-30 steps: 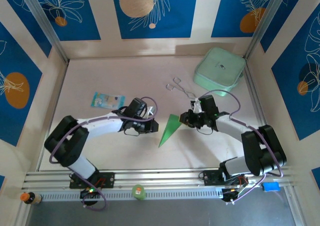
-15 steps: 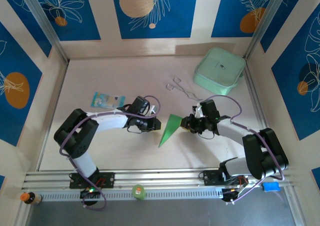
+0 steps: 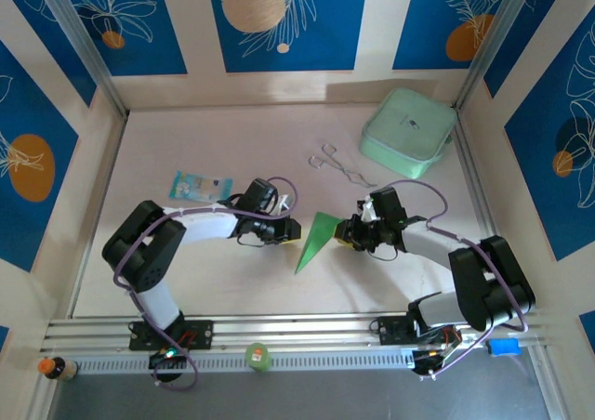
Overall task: Fold a paper plane with a square sheet of paper (pick it up from the middle)
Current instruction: Fold the wing for the fifth time at the center of the table, then turn over a paper plane at the center of the table.
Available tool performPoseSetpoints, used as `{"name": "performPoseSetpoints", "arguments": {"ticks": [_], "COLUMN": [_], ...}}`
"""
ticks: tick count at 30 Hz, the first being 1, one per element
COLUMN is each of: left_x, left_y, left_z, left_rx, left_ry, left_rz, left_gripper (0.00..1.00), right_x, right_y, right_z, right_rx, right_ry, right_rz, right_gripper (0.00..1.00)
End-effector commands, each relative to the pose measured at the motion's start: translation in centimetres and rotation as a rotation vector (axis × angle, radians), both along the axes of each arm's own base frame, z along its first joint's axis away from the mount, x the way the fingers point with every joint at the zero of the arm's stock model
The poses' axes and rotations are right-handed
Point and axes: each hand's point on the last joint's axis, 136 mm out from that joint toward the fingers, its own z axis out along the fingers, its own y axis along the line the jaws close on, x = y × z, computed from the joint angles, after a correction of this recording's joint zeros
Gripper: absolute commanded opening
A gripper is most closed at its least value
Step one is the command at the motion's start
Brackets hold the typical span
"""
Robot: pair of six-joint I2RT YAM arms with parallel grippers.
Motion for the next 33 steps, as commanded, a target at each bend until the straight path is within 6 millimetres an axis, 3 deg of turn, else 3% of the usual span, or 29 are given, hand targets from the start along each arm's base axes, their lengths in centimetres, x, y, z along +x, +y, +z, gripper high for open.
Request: {"name": "performPoseSetpoints", "arguments": {"ticks": [1, 11, 33], "left_x": [0.1, -0.2, -2.3], "left_y": [-0.2, -0.6, -1.3], "left_z": [-0.3, -0.7, -2.5], "left_rx": [-0.031, -0.045, -0.077], "left_ry": [0.026, 0.044, 0.128], "left_rz": [-0.002, -0.025, -0.113], "left_gripper": [0.24, 0.27, 0.29], "right_x": [-0.4, -1.2, -1.4], "right_y": [0.1, -0.4, 1.8], "right_z": [-0.3, -0.2, -0.7], "right_rx": [0.009, -0.003, 0.043], "right_ry": [0.018, 0.027, 0.057], "right_rz": [-0.008, -0.009, 0.055], "right_gripper": [0.27, 0.24, 0.20]}}
